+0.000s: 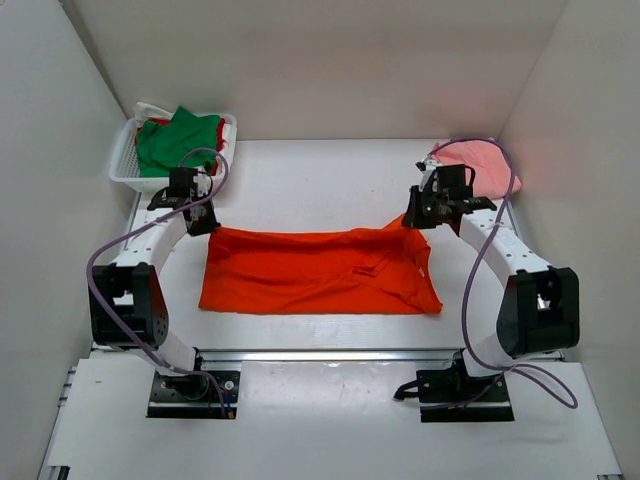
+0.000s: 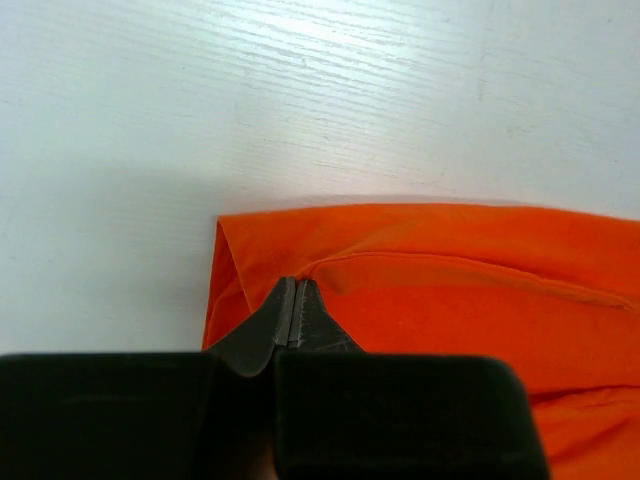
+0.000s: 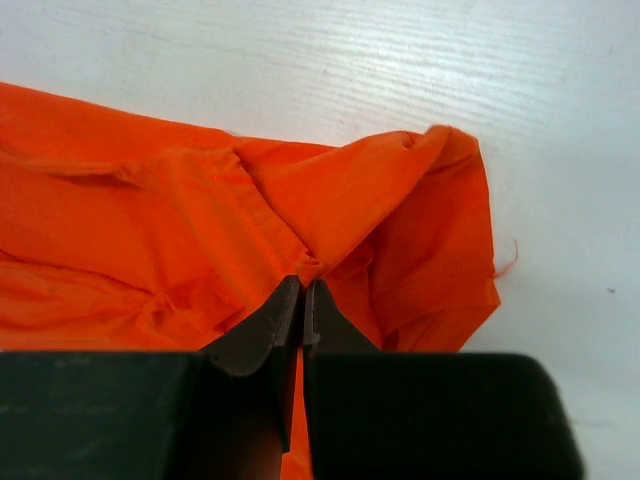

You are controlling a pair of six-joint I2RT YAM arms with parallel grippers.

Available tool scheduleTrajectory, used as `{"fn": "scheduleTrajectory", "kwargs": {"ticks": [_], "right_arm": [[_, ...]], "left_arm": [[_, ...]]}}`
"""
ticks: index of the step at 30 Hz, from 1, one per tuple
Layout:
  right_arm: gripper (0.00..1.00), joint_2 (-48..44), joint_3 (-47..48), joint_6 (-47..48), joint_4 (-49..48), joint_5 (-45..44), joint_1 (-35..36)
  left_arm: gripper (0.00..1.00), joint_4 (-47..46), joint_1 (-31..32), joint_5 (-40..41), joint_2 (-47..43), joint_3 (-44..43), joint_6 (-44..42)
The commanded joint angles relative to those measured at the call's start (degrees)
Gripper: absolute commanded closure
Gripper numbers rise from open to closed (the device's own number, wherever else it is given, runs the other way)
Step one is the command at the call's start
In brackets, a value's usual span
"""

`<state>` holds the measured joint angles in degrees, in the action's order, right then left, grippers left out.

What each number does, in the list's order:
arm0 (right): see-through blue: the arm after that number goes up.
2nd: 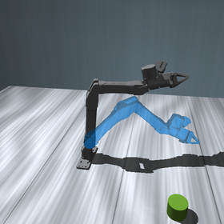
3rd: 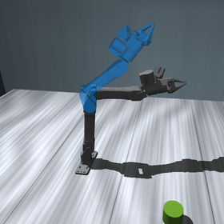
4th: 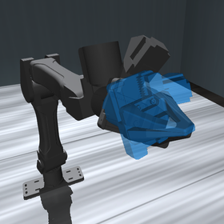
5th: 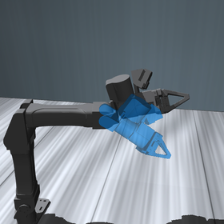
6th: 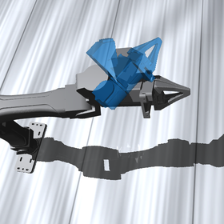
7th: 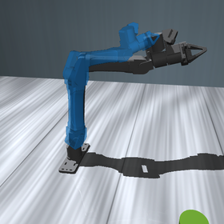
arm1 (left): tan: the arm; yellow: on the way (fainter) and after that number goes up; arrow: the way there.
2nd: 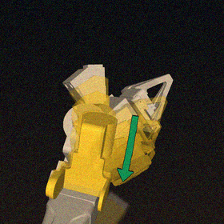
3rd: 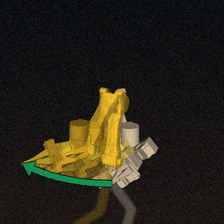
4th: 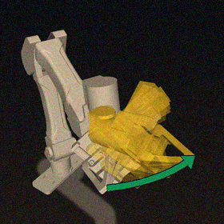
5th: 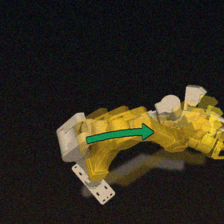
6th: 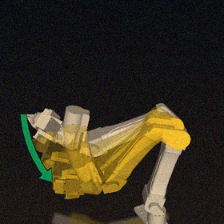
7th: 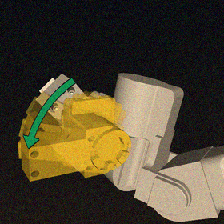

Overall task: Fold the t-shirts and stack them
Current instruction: Fold the other side of the tshirt into a rectangle

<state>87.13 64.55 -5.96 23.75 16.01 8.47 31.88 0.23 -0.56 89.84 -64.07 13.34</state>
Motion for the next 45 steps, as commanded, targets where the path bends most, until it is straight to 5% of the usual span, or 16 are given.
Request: {"fn": "scheduleTrajectory", "kwargs": {"ticks": [1,23,37,45], "right_arm": [[1.00,-4.2,-2.9,-0.3,-1.4,0.5,-0.9],[1.00,-18.7,-18.8,-2.7,0.6,0.8,1.1],[1.00,-28.4,-25.4,-10.4,4.1,-4.5,9.0],[1.00,-32.1,-25.1,-9.0,10.2,-3.0,5.3]], "left_arm": [[1.00,0.1,-0.1,0.5,-4.0,0.8,-0.9],[0.93,1.2,0.0,3.3,-13.3,11.1,-1.8],[0.93,0.3,-0.2,3.4,-12.5,14.3,-1.7],[0.91,1.0,-0.1,3.5,-12.9,14.4,-1.5]]}}
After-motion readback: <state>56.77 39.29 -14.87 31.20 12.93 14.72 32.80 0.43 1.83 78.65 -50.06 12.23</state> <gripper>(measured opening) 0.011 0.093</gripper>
